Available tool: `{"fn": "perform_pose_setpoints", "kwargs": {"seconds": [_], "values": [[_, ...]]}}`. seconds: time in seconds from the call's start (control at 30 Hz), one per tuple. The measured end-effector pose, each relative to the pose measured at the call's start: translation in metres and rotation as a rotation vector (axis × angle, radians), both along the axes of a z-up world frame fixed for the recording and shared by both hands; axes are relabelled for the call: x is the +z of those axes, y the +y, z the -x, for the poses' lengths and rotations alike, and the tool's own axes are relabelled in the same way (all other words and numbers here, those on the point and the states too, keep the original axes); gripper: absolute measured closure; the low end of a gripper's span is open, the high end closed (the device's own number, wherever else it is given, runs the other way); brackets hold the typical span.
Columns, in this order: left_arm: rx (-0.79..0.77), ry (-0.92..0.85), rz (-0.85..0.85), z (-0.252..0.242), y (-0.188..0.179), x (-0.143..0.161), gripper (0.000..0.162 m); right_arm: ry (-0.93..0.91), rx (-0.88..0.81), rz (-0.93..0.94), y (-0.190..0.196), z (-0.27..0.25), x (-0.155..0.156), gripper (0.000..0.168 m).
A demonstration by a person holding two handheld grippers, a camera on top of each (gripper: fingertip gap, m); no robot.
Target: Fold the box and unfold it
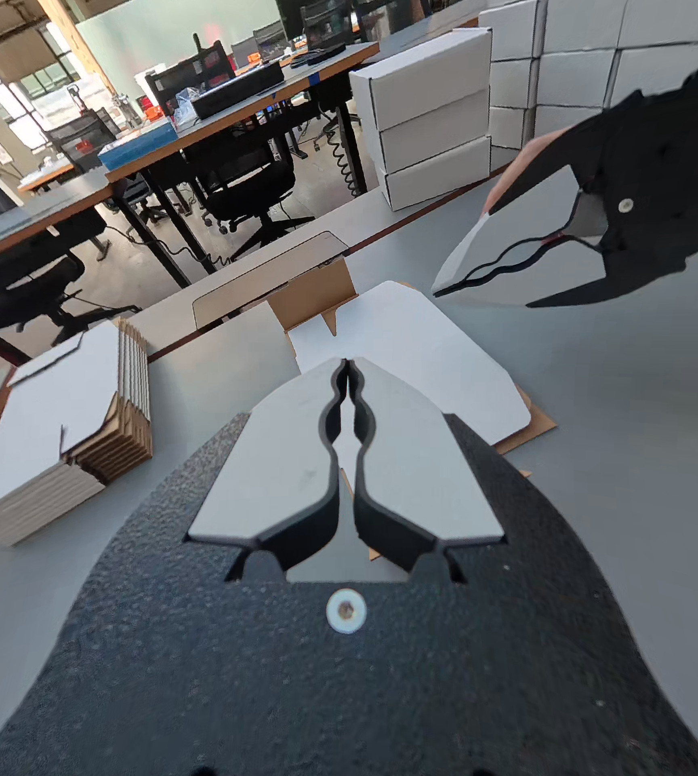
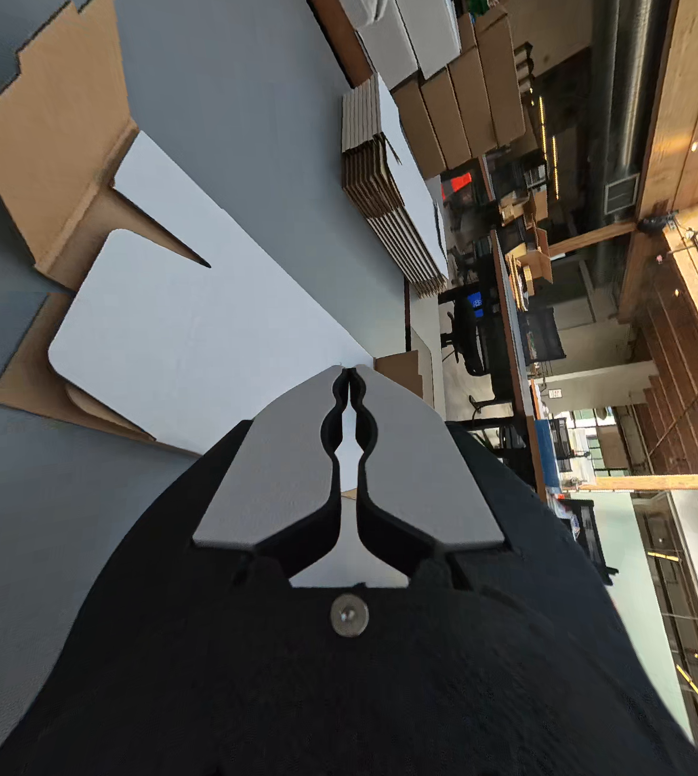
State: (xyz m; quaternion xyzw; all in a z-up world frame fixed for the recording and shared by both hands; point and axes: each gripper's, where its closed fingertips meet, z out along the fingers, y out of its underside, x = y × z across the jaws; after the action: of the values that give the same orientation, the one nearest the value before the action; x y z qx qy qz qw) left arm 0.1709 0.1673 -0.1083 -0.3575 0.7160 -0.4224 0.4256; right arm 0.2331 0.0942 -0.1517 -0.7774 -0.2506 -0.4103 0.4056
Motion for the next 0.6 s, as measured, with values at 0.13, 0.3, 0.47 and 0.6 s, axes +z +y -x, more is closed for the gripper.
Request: {"fn": "perform_pose_setpoints", "kwargs": {"seconds": [0.13,0.3,0.47,0.6], "values": [[-0.123,-0.003,-0.219,-0.003,-0.004,-0.012,0.136,-0.109,0.117,0.091,-0.013,0.010,-0.011,0.122],[-0.284,0.178,-0.407,0.002,-0.020,-0.074,0.133,-0.219,0.143,0.290,-0.030,0.009,-0.039,0.120],[-0.352,0.241,-0.533,0.024,-0.023,-0.107,0.142,-0.282,0.173,0.338,-0.035,0.011,-0.052,0.113],[-0.386,0.199,-0.621,0.034,-0.022,-0.123,0.151,-0.331,0.207,0.343,-0.029,0.010,-0.053,0.110]]}}
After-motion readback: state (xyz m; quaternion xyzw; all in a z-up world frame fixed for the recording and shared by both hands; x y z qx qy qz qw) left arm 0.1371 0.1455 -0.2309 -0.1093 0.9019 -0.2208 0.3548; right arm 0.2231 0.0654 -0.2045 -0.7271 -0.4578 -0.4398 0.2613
